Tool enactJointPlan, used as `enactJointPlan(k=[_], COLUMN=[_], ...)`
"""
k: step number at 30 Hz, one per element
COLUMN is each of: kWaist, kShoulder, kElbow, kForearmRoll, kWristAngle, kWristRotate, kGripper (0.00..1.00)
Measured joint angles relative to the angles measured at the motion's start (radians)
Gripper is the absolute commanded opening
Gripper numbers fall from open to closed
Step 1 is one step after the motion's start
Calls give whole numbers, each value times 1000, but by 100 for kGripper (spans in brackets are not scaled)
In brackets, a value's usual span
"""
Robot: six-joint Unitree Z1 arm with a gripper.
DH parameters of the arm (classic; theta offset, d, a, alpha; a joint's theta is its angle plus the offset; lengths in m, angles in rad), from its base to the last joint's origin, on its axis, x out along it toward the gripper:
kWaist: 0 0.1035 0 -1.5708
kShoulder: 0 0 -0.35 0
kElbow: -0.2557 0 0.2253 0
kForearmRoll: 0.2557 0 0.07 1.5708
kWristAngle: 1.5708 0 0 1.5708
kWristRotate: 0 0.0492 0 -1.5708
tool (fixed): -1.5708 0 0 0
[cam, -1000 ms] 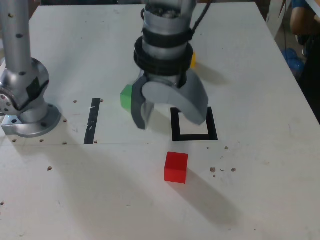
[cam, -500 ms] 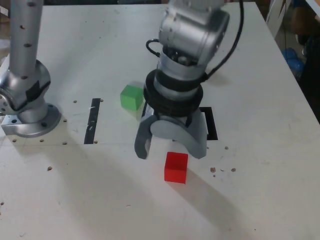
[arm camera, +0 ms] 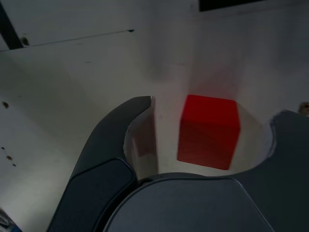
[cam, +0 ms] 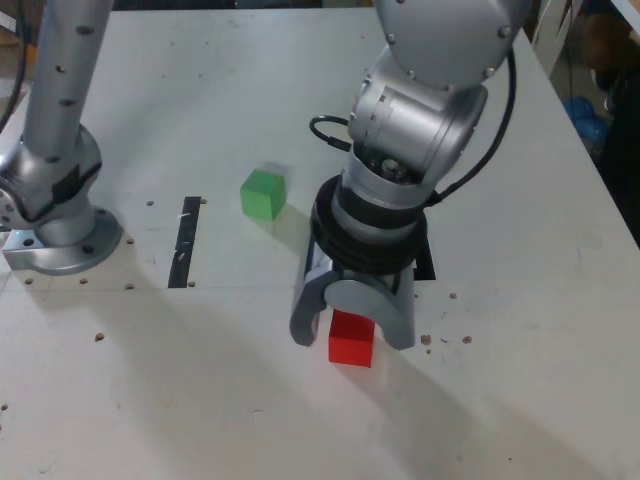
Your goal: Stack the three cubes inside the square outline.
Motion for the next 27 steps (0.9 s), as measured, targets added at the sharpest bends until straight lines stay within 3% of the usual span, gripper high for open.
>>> enactJointPlan(k=[19,27], kWaist=[-1,29], kShoulder=[29,-9], kElbow=[0,21], kForearmRoll=[-32,-37], kWristAngle=[-4,67], kWristRotate=[35,71], kGripper=[34,33])
